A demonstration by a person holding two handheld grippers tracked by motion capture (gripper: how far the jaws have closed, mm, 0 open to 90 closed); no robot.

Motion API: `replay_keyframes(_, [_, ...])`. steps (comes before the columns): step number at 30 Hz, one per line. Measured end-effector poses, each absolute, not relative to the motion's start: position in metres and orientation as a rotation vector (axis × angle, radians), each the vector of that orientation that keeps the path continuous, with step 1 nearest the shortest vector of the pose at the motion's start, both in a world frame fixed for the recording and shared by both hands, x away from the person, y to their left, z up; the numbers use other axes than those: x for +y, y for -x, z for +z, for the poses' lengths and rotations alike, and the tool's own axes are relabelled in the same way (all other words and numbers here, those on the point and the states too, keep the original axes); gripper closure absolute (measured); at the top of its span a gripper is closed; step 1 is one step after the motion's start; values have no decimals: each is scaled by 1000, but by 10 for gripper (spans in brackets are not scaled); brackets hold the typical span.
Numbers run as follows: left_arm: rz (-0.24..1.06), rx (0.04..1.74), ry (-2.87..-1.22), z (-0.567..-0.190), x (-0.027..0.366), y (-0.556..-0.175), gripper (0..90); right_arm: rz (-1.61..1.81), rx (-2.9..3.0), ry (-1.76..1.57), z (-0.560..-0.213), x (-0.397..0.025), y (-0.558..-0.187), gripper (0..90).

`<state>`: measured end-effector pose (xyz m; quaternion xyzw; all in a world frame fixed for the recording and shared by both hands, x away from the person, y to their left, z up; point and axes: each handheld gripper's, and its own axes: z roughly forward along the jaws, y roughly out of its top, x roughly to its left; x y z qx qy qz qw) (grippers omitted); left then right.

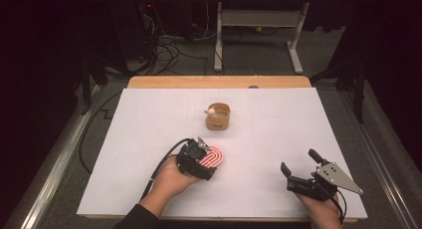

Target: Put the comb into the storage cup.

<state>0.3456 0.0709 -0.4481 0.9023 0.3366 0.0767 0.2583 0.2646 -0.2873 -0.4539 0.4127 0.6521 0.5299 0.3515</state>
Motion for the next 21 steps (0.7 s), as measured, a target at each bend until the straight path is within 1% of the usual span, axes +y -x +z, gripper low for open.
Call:
replay_keyframes(6, [221,910,-2426,-449,72,-343,179,1371,1687,-1069,-454,-287,-264,6])
replay_keyframes(14, [248,906,-2448,-449,70,-343,176,1367,1688,-1065,-454,-287,-264,6])
replay_keyframes(21, [239,892,-2465,-449,68,-343,180,1366,1688,-1058,-453,-286,-264,6])
